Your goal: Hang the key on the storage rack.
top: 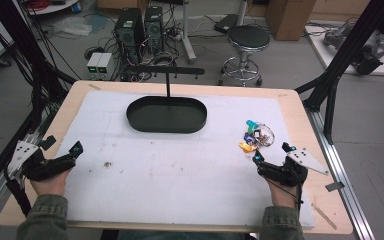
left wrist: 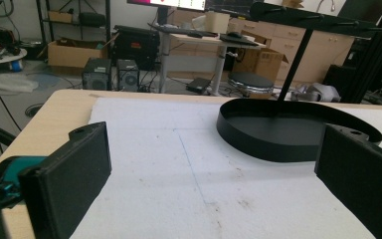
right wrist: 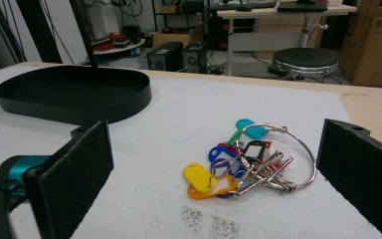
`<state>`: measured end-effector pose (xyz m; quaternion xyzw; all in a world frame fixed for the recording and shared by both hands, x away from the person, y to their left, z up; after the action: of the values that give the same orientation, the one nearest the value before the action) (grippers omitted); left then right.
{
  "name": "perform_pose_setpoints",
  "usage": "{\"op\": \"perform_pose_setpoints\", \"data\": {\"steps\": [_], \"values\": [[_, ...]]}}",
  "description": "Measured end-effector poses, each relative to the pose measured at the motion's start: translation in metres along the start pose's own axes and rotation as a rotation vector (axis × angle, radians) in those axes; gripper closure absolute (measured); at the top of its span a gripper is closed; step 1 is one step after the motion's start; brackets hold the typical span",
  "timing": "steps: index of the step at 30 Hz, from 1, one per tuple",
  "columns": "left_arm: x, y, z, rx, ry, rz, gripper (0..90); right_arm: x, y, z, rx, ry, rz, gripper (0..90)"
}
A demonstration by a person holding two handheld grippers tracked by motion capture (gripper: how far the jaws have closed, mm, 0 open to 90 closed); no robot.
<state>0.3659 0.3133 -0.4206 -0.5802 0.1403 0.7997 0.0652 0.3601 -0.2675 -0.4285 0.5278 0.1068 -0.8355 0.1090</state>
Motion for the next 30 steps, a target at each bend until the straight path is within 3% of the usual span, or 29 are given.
{"op": "perform_pose_setpoints", "data": {"steps": [21, 30], "values": [[0.0, -0.001, 0.0, 0.003, 0.004, 0.019, 1.7, 0.002, -0.002, -0.003, -0.008, -0.023, 0.003, 0.5], [0.0, -0.001, 0.001, 0.002, 0.003, 0.017, 1.7, 0.005, -0.011, -0.02, -0.027, -0.142, 0.039, 0.5]]}}
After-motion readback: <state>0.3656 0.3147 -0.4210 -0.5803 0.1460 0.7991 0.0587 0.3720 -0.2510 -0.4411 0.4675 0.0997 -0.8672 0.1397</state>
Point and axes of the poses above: each handheld gripper's, and its own axes: z roughly backward along the jaws, x roughly out of its underside, y roughly to its right, the point moved 10 cm from there along -z, roughly forward along the jaws, and after that the axes turned 11 degrees about -y, right-handed, at the moved point
